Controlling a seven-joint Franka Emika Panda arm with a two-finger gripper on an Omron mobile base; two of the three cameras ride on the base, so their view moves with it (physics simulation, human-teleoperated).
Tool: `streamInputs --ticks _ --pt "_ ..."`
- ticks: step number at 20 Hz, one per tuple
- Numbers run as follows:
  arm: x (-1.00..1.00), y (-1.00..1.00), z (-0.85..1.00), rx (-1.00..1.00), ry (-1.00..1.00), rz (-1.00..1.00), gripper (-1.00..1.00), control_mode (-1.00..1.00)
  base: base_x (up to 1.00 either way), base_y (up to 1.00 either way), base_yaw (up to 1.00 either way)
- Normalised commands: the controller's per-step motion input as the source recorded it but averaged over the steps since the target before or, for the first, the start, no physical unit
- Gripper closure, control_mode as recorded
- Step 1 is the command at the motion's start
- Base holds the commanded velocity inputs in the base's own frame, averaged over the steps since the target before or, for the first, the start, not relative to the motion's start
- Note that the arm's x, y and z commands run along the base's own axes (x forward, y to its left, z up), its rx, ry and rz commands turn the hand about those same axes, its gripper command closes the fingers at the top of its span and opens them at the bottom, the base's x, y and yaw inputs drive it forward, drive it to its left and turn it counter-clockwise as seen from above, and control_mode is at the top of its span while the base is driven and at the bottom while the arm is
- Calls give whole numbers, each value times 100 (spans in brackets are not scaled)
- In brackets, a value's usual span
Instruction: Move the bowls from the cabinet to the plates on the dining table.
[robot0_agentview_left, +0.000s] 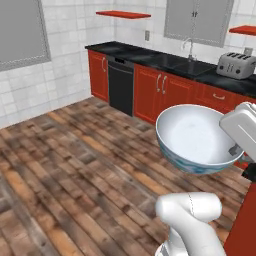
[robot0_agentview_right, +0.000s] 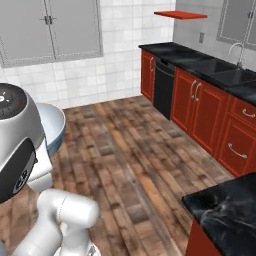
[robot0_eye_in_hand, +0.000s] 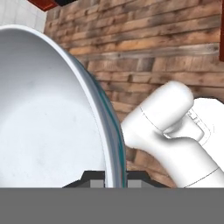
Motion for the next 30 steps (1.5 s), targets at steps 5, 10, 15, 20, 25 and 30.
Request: streamInputs --ticks 5,10,15,20,25,30 --pt "0 0 0 0 0 0 100 100 100 39 -22" --pt "0 0 0 0 0 0 100 100 100 39 -22" --pt "0 0 0 0 0 0 100 100 100 37 -22" --pt "0 0 0 0 0 0 100 100 100 33 -25" --pt "0 0 0 0 0 0 100 100 100 13 -35" --pt "0 0 0 0 0 0 100 100 89 8 -50"
